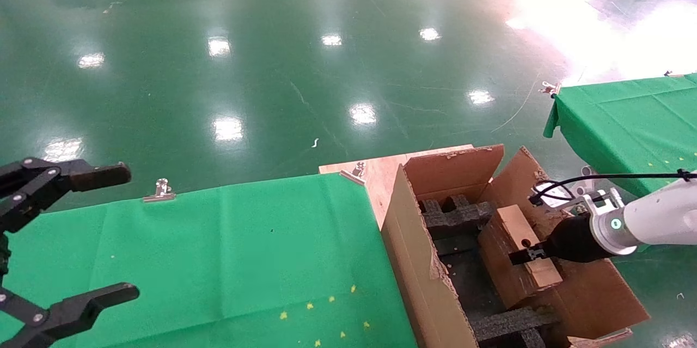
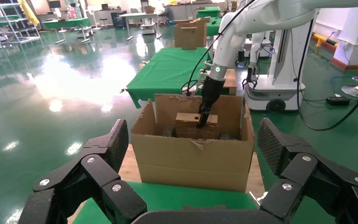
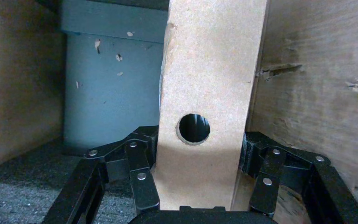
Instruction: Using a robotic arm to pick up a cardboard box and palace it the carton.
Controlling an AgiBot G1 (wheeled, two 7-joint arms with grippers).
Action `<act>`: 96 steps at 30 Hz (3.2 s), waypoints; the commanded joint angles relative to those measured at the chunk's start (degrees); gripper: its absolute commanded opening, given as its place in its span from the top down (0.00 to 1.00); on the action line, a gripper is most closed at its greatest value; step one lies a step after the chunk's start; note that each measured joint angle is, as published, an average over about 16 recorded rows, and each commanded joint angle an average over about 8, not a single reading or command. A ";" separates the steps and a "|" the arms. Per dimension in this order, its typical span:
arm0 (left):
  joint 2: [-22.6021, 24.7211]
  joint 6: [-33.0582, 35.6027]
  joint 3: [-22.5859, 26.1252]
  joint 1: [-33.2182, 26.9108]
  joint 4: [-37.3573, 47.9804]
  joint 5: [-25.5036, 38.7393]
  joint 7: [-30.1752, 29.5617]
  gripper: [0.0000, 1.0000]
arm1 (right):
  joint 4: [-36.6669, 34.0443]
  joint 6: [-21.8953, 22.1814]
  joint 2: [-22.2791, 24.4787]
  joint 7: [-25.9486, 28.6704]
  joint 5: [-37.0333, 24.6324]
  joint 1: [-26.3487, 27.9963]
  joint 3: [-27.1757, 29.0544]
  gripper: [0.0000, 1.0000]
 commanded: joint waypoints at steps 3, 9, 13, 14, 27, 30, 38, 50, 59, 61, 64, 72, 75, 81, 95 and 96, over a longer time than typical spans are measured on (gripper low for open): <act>0.00 0.00 0.00 0.01 0.00 -0.01 0.00 0.00 | -1.03 0.38 -0.69 -0.37 0.27 -0.54 0.17 0.40; 0.00 -0.01 0.00 0.01 0.01 -0.01 0.00 0.00 | -1.23 0.52 -0.85 -0.44 0.36 -0.72 0.23 0.00; 0.00 -0.01 0.00 0.00 0.01 -0.01 0.00 0.00 | -1.00 0.45 -0.68 -0.37 0.31 -0.60 0.20 0.00; 0.00 -0.01 0.00 0.00 0.01 -0.01 0.00 0.00 | -0.98 0.43 -0.66 -0.34 0.30 -0.57 0.20 0.00; 0.00 -0.01 0.01 0.00 0.02 -0.02 0.01 0.00 | -0.64 -0.34 -0.37 -0.32 -0.11 1.14 -0.05 0.00; 0.00 -0.01 0.01 0.00 0.02 -0.02 0.01 0.00 | -0.44 -0.63 -0.17 -0.39 -0.21 1.66 -0.11 0.00; -0.01 -0.01 0.01 0.00 0.02 -0.02 0.01 0.00 | 0.29 -1.03 0.59 -0.58 -0.43 3.19 -0.20 0.00; -0.01 -0.01 0.02 0.00 0.02 -0.03 0.02 0.00 | 4.57 -1.29 1.67 -1.70 -0.40 10.58 0.40 0.00; -0.01 -0.01 0.03 -0.01 0.02 -0.03 0.02 0.00 | 14.52 -5.24 3.44 -1.96 1.77 19.04 2.50 0.00; -0.01 -0.02 0.02 0.00 0.02 -0.03 0.02 0.00 | 17.05 -6.46 4.12 -1.78 2.86 20.37 3.23 0.00; -0.02 -0.03 0.02 0.00 0.03 -0.04 0.02 0.00 | 19.75 -7.77 4.96 -1.53 4.29 21.61 4.11 0.00; -0.02 -0.03 0.03 0.01 0.03 -0.05 0.03 0.00 | 20.35 -8.17 5.27 -1.39 4.74 21.85 4.38 0.00; -0.02 -0.03 0.03 0.00 0.03 -0.05 0.03 0.00 | 19.80 -7.89 5.07 -1.53 4.39 21.45 4.23 0.00; -0.02 -0.03 0.03 0.00 0.04 -0.05 0.03 0.00 | 21.09 -8.33 5.13 -2.34 4.76 19.57 6.36 0.00; -0.02 -0.03 0.04 0.00 0.04 -0.05 0.03 0.00 | 31.99 -12.31 6.16 -7.16 8.61 8.27 21.25 0.00; -0.02 -0.03 0.04 0.00 0.04 -0.05 0.03 0.00 | 32.81 -12.61 6.24 -7.53 8.90 7.42 22.37 0.00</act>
